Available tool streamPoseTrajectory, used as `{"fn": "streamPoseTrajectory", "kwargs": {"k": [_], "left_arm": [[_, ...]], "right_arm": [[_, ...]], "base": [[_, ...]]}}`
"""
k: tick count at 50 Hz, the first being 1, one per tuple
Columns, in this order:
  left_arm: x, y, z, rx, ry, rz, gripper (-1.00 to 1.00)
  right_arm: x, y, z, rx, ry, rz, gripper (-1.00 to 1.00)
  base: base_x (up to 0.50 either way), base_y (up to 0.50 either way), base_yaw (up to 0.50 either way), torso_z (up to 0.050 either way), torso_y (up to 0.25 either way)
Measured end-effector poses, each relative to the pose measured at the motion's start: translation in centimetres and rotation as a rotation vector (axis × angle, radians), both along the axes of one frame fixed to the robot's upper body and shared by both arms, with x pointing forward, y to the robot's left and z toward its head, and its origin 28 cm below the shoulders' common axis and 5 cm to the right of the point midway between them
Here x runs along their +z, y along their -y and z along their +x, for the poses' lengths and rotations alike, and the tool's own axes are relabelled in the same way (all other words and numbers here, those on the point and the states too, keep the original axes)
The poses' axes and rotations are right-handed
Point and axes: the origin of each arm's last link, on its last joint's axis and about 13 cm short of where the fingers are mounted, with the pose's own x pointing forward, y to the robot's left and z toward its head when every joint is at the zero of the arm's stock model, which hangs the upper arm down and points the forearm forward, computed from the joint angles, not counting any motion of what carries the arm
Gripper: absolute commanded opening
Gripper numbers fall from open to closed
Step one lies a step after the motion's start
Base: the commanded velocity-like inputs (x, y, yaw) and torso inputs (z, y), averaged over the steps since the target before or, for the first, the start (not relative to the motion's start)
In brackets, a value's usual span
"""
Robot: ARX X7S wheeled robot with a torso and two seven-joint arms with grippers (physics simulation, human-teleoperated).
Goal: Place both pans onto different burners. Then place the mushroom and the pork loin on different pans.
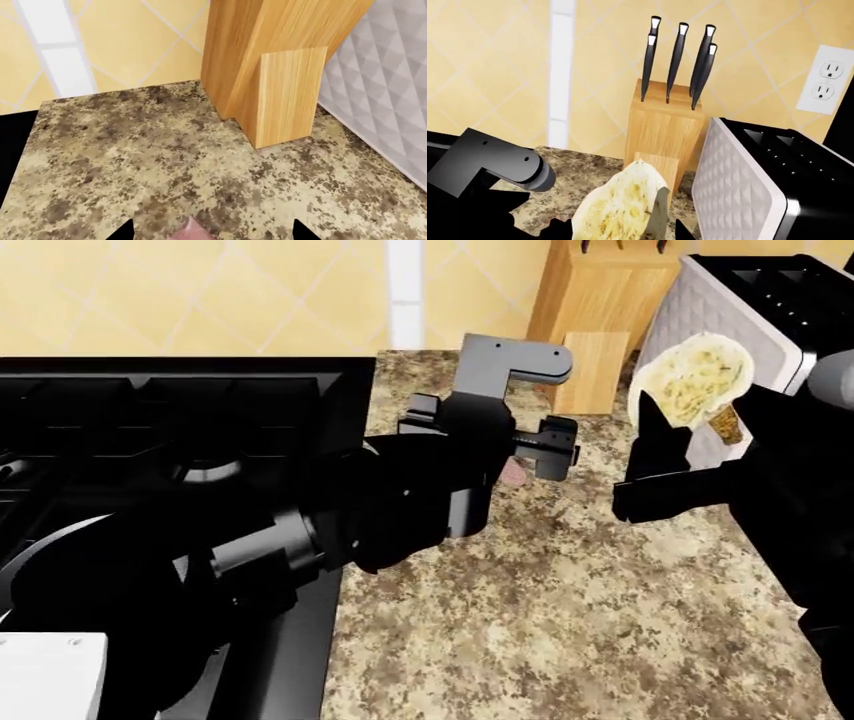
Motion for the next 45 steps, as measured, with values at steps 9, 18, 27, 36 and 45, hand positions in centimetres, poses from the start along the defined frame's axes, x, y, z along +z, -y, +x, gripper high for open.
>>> {"fn": "streamPoseTrajectory", "kwargs": {"k": [9,18,27,36,45], "left_arm": [[-0.2,0.0,-0.1,0.003,-0.006,0.002,1.00],[-0.9,0.1,-0.3,0.018,-0.045,0.005,1.00],[-1.6,0.1,-0.5,0.026,-0.075,0.008,1.00],[-2.1,0.1,-0.7,0.019,-0.082,0.018,1.00],[-2.3,0.2,-0.8,0.003,-0.083,0.028,1.00]], "right_arm": [[-0.1,0.0,0.0,0.004,0.003,0.005,-1.00],[-0.1,0.0,0.0,0.006,0.004,0.008,-1.00],[-0.1,0.0,0.1,0.009,0.003,0.010,-1.00],[-0.2,0.0,0.1,0.010,0.003,0.013,-1.00],[-0.4,0.0,0.1,0.013,-0.001,0.016,-1.00]], "base": [[0.00,0.00,0.00,0.000,0.000],[0.00,0.00,0.00,0.000,0.000],[0.00,0.00,0.00,0.000,0.000],[0.00,0.00,0.00,0.000,-0.139],[0.00,0.00,0.00,0.000,-0.056]]}}
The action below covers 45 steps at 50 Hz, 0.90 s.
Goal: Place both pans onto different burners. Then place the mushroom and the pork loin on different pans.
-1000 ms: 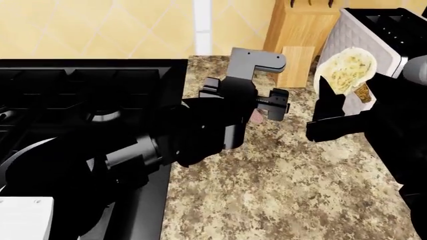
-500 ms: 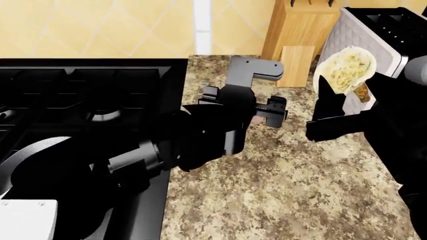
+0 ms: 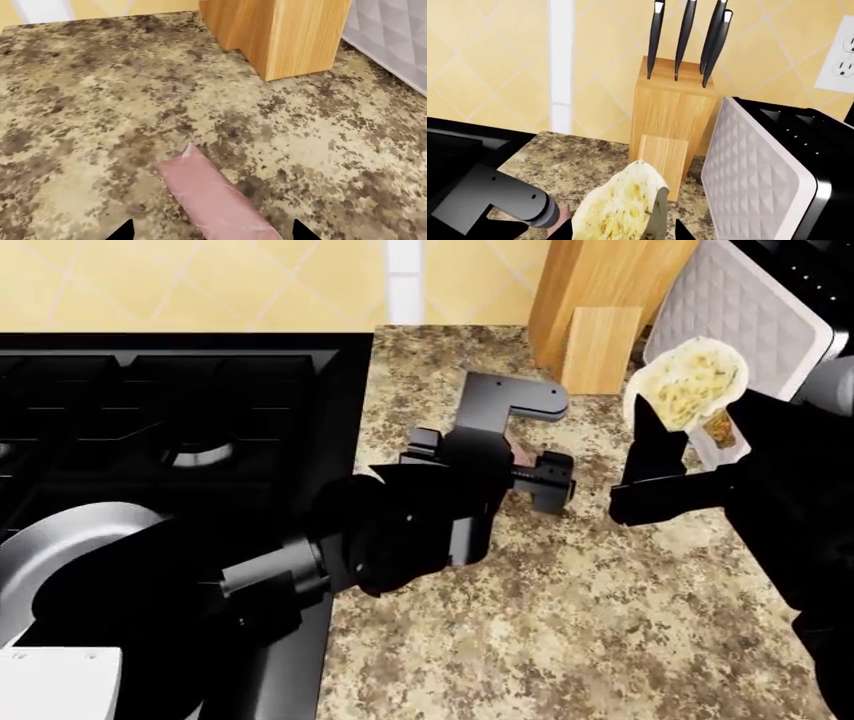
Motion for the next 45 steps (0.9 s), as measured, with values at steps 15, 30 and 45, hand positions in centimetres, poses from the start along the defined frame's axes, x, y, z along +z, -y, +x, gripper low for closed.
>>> {"fn": "streamPoseTrajectory", "kwargs": {"k": [15,30,45], "left_arm": [[-0.1,0.1,-0.1,-0.007,0.012,-0.004,-1.00],[-0.1,0.1,0.0,-0.001,0.029,-0.003,-1.00],[0.9,0.2,0.3,0.071,0.081,-0.027,-1.00]], "right_arm": [[-0.2,0.0,0.0,0.004,-0.003,0.004,-1.00],[-0.3,0.0,0.0,0.010,-0.005,0.008,-1.00],[-0.4,-0.1,-0.1,0.014,-0.006,0.011,-1.00]], "base": [[0.00,0.00,0.00,0.000,0.000],[0.00,0.00,0.00,0.000,0.000],[0.00,0.00,0.00,0.000,0.000]]}}
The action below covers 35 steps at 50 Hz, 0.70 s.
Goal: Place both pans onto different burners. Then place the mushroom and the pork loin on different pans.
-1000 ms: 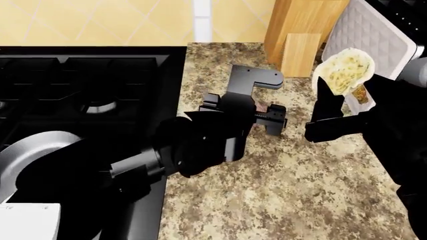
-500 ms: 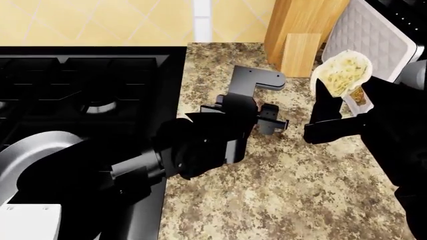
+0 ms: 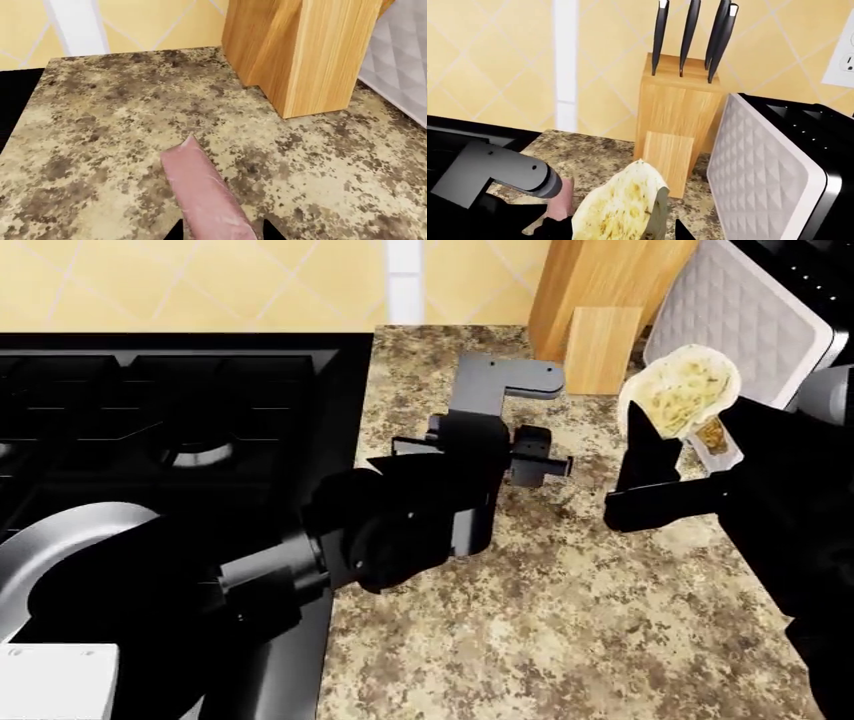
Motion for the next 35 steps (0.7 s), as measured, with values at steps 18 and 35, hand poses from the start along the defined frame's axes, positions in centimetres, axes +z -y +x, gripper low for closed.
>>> {"fn": "streamPoseTrajectory", "kwargs": {"k": [18,35], "left_arm": [[1.1,-1.9,-1.4,0.071,0.102,-0.016,-1.00],[2.5,-8.8,-7.5,0.044,0.239,0.018,-1.00]], "right_arm": [[-0.3,-0.6,0.3,0.012,-0.007,0.002,-1.00],[-0.7,-0.8,0.7,0.010,-0.007,0.021,-1.00]], "base": [[0.00,0.00,0.00,0.000,0.000],[0.00,0.00,0.00,0.000,0.000]]}}
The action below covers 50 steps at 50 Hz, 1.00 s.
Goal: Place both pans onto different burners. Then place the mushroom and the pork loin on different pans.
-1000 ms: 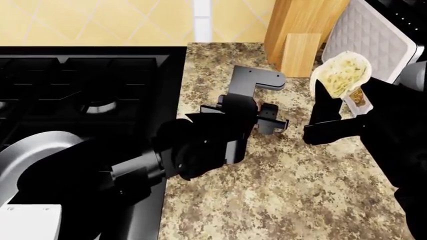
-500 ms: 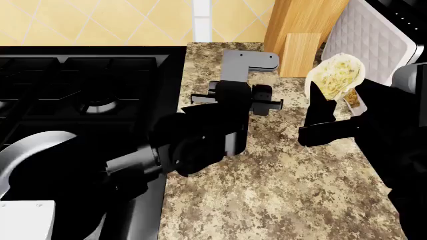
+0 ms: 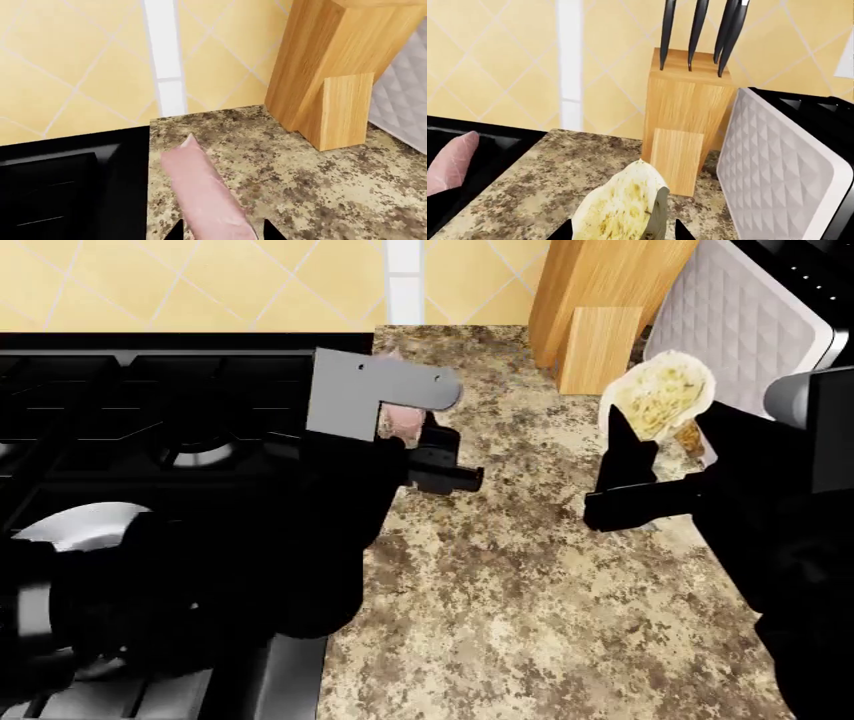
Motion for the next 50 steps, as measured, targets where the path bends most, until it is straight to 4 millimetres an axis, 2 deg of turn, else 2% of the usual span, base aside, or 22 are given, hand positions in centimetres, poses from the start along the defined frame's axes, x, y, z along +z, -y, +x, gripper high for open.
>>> {"fn": "streamPoseTrajectory", "kwargs": {"k": [5,17,32,50], "left_arm": [[0.5,-1.8,-1.7,0.004,0.038,0.012,-1.00],[1.6,-5.2,-4.4,0.046,0.111,0.011,-1.00],[2.3,-7.7,-5.9,0.109,0.177,-0.001,-1.00],[2.7,-9.1,-6.8,0.150,0.216,-0.006,-1.00]], "right_arm": [[-0.2,0.0,0.1,-0.002,-0.001,0.003,-1.00],[-0.6,0.0,0.2,-0.006,-0.007,0.001,-1.00],[-0.5,-0.1,0.2,-0.009,0.003,0.005,-1.00],[-0.2,-0.3,0.1,0.007,0.023,0.005,-1.00]], "base": [[-0.04,0.00,0.00,0.000,0.000],[-0.49,0.13,0.00,0.000,0.000],[-0.07,0.02,0.00,0.000,0.000],[0.00,0.50,0.00,0.000,0.000]]}}
